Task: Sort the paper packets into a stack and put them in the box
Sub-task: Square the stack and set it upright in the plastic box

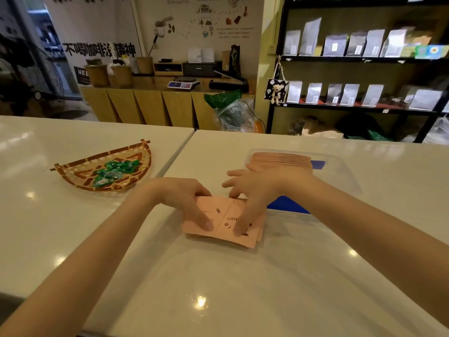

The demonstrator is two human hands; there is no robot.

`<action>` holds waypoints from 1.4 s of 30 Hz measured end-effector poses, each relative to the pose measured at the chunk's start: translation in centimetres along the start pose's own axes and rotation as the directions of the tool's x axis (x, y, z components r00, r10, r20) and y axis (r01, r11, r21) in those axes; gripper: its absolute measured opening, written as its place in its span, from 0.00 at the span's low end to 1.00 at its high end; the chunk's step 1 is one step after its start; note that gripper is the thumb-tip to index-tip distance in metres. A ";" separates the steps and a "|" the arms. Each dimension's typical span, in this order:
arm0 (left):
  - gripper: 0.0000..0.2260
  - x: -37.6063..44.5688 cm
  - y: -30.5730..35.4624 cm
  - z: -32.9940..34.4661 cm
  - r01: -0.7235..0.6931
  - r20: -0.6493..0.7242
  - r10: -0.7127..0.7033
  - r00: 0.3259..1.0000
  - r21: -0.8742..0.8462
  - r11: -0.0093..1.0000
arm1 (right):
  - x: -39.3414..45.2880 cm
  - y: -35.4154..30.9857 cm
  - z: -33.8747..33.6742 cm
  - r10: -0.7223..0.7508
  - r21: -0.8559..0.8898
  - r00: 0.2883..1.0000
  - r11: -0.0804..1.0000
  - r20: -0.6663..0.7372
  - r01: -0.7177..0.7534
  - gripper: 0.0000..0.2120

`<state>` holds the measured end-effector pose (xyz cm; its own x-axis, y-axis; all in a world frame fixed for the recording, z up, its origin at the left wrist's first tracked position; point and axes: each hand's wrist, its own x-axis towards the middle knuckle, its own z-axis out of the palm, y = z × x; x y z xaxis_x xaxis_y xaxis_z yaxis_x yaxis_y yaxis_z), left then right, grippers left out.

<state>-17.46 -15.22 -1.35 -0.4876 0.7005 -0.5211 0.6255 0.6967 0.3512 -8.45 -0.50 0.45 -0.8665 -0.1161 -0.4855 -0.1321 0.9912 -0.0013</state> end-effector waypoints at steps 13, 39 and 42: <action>0.29 -0.2 0.3 0.2 -0.025 0.008 0.025 1.000 0.008 1.000 | -0.1 -1.7 -1.0 0.019 0.150 0.994 0.988 0.109 -0.035 0.27; 0.21 -2.4 9.0 6.4 -0.538 -0.507 0.427 0.749 -0.090 0.838 | -12.0 3.4 10.8 0.333 0.470 0.676 0.883 -0.657 0.021 0.20; 0.19 -0.9 8.7 7.5 -0.552 -0.492 0.423 0.760 -0.146 0.821 | -12.0 3.7 12.2 0.363 0.499 0.671 0.867 -0.647 0.012 0.24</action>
<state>-6.99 -10.96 -3.61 -0.4058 0.9039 0.1354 0.6938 0.2082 0.6894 7.37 5.34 -4.38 -0.9405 0.2413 0.2392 0.1154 0.8889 -0.4433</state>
